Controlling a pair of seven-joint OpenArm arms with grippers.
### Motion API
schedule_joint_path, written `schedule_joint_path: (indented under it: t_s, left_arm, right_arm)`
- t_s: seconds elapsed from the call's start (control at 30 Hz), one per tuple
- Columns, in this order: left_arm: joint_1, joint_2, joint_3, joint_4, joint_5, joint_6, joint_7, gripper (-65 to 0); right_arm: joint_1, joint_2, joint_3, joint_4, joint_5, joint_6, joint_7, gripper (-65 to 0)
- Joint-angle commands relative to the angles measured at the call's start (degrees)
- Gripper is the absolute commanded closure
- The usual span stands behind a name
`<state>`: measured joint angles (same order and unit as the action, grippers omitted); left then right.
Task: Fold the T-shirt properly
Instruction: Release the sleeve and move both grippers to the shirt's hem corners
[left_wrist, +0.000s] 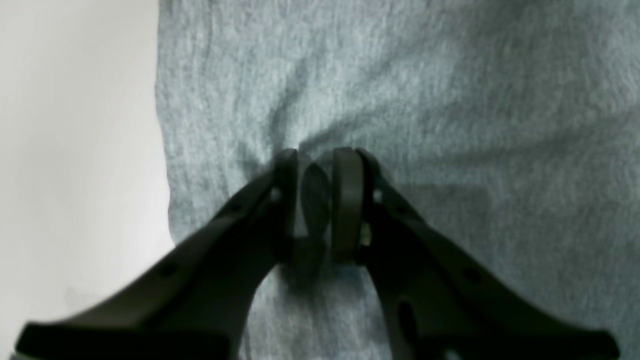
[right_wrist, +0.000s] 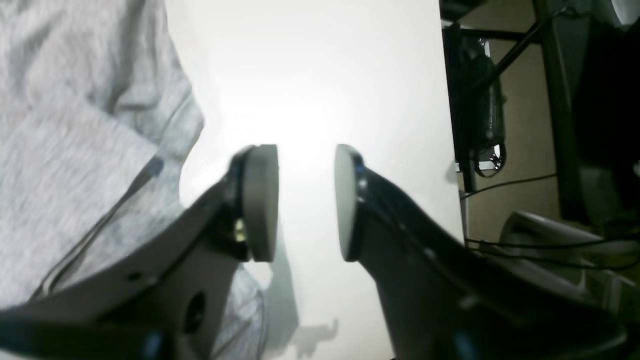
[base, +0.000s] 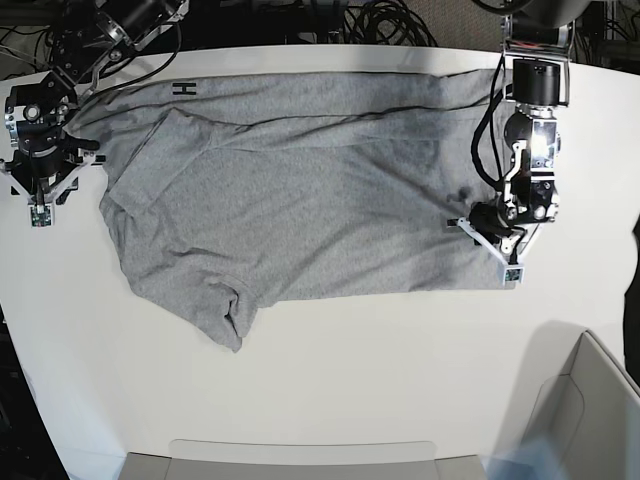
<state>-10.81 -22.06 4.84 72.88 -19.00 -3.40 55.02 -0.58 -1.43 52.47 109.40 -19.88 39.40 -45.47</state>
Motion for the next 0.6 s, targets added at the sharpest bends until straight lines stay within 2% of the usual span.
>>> schedule_joint_path:
  t_s: [0.0,0.2,0.33,0.43,0.57]
  left_arm:
    - [-0.49,-0.84,-0.05,0.74,1.11,0.63,1.37,-13.3]
    - [-0.14,-0.22,-0.75,8.30,1.03,0.98,1.46,-13.2]
    - [2.59,2.06,-0.84,15.78,1.03,1.07,3.48,-13.3]
    - [2.41,3.12,-0.75,12.52,1.20,1.07,3.57,-13.3]
    - [-0.58,2.77,-0.75,1.18,1.20,1.07,3.22,-13.3]
  right_arm:
    - [1.77,0.95,-1.08,1.58,0.58,0.60,1.47,-20.7]
    - [7.66,4.38,-11.72,-1.32,0.49,0.60,1.47,-20.7]
    - [14.34,7.19,-16.20,-7.82,-1.70,0.60,1.39,-20.7]
    - [20.14,7.45,-16.38,-16.09,-5.13,0.60,1.47,-20.7]
    - [24.89,8.60,-16.91,-25.93,-6.98,0.60,1.74,-20.7]
